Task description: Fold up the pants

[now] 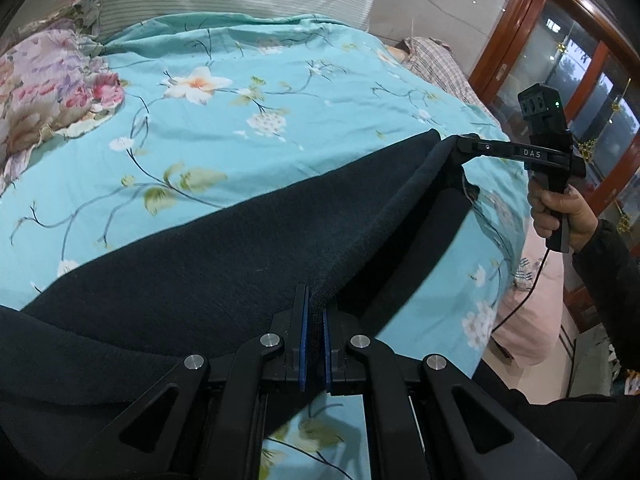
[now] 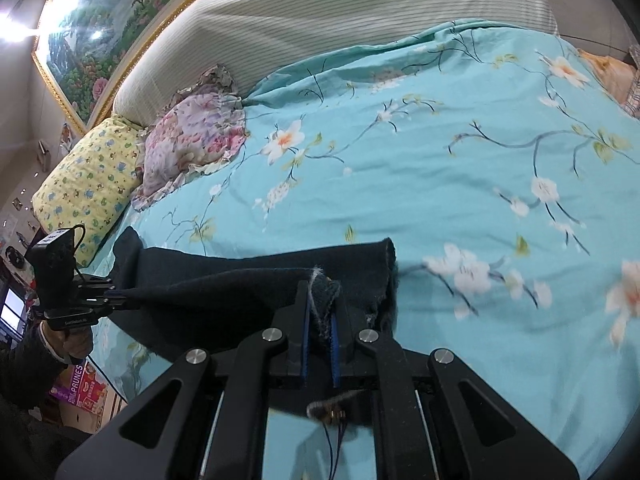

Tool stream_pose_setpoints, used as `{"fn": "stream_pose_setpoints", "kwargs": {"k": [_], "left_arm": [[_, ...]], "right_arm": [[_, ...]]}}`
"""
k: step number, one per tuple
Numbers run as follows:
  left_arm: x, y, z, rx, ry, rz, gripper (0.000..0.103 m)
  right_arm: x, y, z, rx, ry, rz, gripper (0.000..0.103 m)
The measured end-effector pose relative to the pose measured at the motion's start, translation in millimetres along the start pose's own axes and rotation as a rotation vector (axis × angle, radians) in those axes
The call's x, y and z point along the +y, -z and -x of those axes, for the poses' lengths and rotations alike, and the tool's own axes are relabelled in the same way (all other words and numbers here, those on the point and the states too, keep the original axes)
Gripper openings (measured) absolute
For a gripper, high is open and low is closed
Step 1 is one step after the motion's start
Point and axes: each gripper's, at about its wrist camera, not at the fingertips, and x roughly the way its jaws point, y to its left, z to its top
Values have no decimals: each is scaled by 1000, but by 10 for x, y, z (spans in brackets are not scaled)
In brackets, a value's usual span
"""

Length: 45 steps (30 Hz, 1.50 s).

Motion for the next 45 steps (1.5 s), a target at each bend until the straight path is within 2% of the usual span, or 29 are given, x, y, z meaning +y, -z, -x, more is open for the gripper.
{"fn": "stream_pose_setpoints", "kwargs": {"k": [6,14,17,19,20,23,24,25,27,35,45], "left_arm": [[-44,135,-92,25,10,-7,4],[-30,264,-246,46,5,5,7],[-15,312,-305,63,18,30,15],[-25,347,-304,59,25,39,18],[-35,358,-297,56,22,38,24],[-57,374,-269,50,44,63,37],[-60,376,-258,48,49,72,43],[-65,383,-244,46,53,83,44],[-92,395,-208,38,49,98,48],[-24,461,20,-10,32,189,52],[343,599,358,-77,-51,330,54]], "right_arm": [[-3,174,30,27,39,23,9],[24,248,-33,48,107,77,9],[17,285,-44,49,103,74,9],[4,303,-31,43,100,62,13],[-2,322,-16,44,92,52,14],[14,366,40,36,106,44,21],[14,375,61,33,113,39,29],[15,385,86,29,123,34,42],[14,396,151,12,134,22,56],[186,406,402,-76,85,7,56],[686,363,73,-60,-56,62,56]]}}
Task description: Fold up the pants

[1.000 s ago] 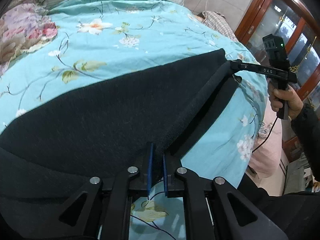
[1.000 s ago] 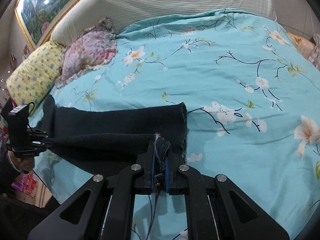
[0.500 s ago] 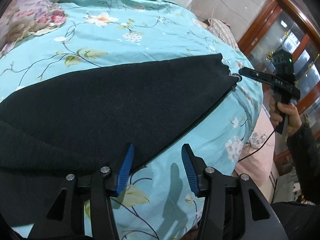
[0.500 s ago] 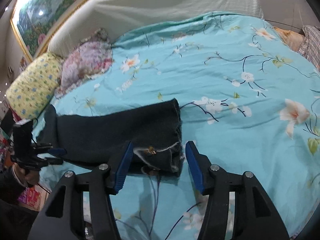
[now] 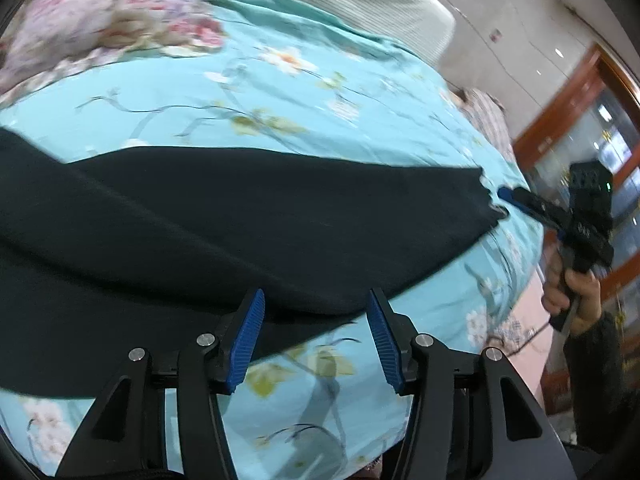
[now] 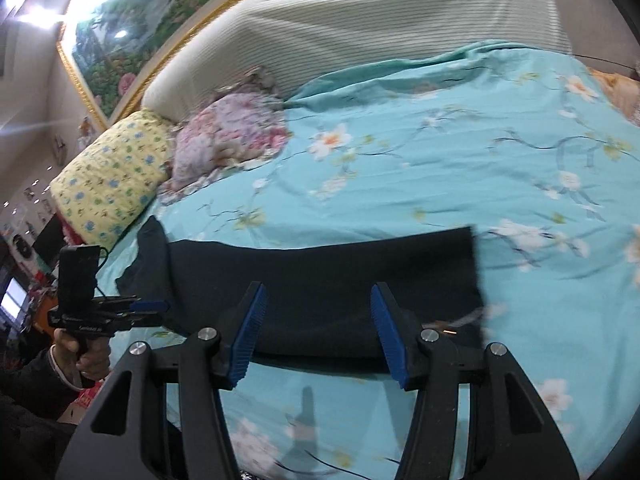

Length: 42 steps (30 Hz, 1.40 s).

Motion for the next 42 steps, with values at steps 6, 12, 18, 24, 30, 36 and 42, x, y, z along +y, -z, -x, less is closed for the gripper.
{"fn": "stream_pose_setpoints", "kwargs": {"k": [6,12,18,24,30,36,42], "left_arm": [[384,-53,254,-46,-44,102,56],[809,-178,466,-73,-130,226,62],[1205,-436,625,-73,-234,362,62],[1453,-797,688,-35,-335,425,68],[1739,-1202,474,111,-477,499,69],[1886,-1333,127,239,-584,486,69],[1898,-1225,56,234,-624,423,56]], "right_arm": [[277,-16,-267,34,-74,29,56],[569,-25,-523,72,-135,57,56],[860,-67,-784,104,-211,85,56],[1215,-83,-1113,159,-298,132,56],[1555,-88,-1485,230,-375,194,56],[1900,-83,-1905,316,-429,273,56],[2098,10,-2234,399,-439,324,56]]}}
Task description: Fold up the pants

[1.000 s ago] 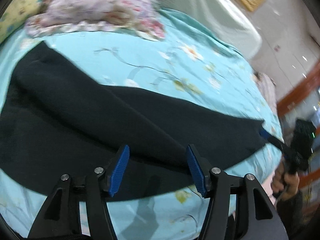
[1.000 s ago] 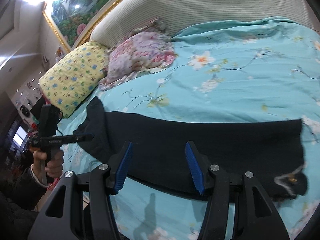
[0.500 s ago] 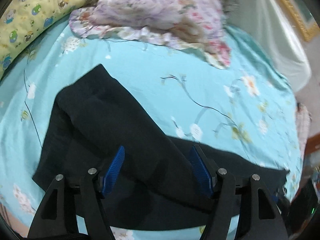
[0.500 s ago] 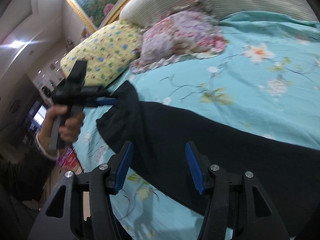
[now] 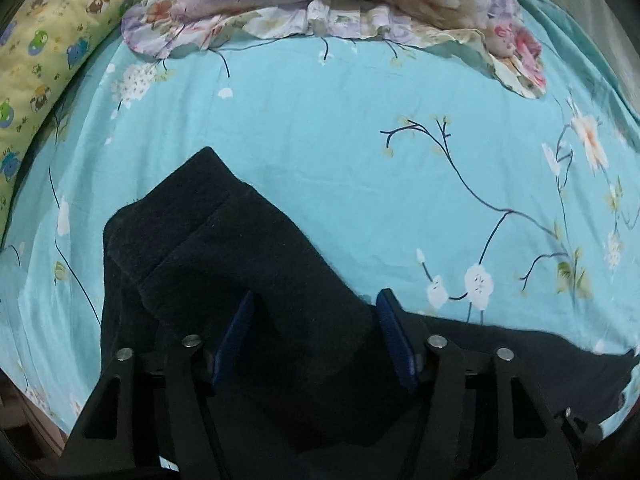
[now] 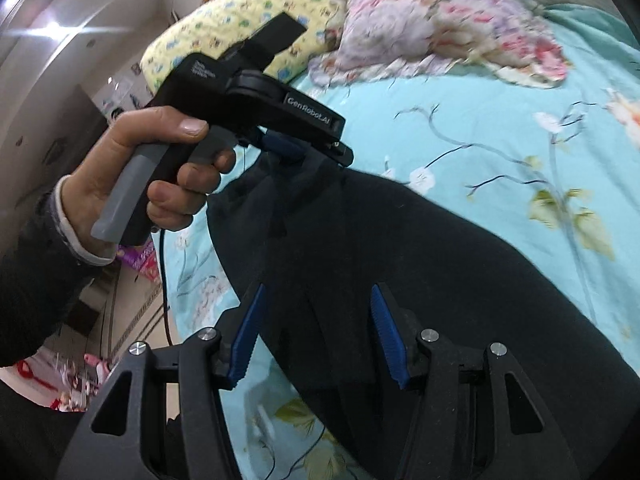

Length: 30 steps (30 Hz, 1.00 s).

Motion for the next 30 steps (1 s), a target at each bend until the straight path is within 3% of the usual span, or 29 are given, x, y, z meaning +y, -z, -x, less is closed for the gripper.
{"fn": "stream_pose_setpoints", "kwargs": {"k": [1,3,4,5,7,12,13,18,23,30], "left_arm": [[16,27,15,-15,2,-7,52],[63,84,59,-37,18,-9,26],[125,143,105,-52,52,4,18],[174,175,141,-63,82,19,9],[290,296,240,-104,136,55,5],[669,719,548,-230,293,175,3],[797,857,615,-264,352,220,3],[1057,1220,692,-325,489,350,3],[1188,1453,593,-353,562,405,4],[1277,1726,479,-375,592,429,4]], "right_arm": [[5,3,-66,18,8,2,56],[-6,6,-163,40,21,0,56],[-8,5,-208,46,24,0,52],[-11,14,-244,48,31,2,45],[-20,15,-272,59,38,0,13],[8,-19,-147,22,36,-1,7],[31,-26,-118,17,38,5,7],[225,-37,22,5,59,74,7],[362,19,38,21,96,134,7],[452,120,-45,70,128,169,7]]}}
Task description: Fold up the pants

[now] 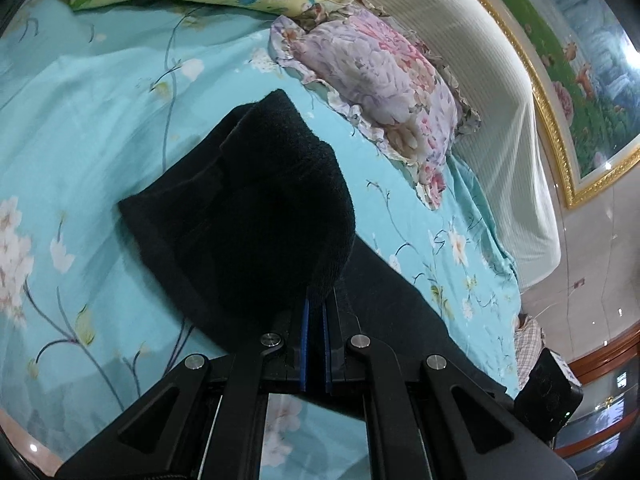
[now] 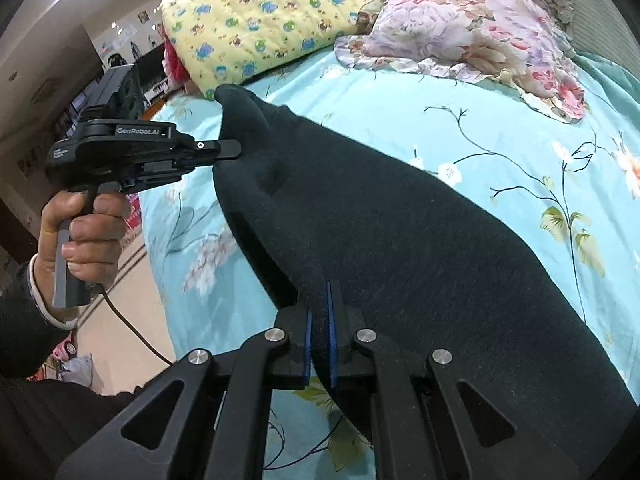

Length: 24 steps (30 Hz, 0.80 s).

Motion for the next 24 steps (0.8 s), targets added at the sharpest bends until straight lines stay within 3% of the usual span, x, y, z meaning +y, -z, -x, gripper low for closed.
{"fn": "stream_pose_setpoints", "kwargs": {"k": [15,19,24], "left_arm": [[295,126,-95,37,2,43,5],[319,130,-43,41,-26,40,8],[403,120,82,29,-60,67,34]], "right_arm": [[53,49,-182,74,51,45,7],[50,46,-165,72,40,24,14],[25,61,-78,52,-3,-13,38]]}}
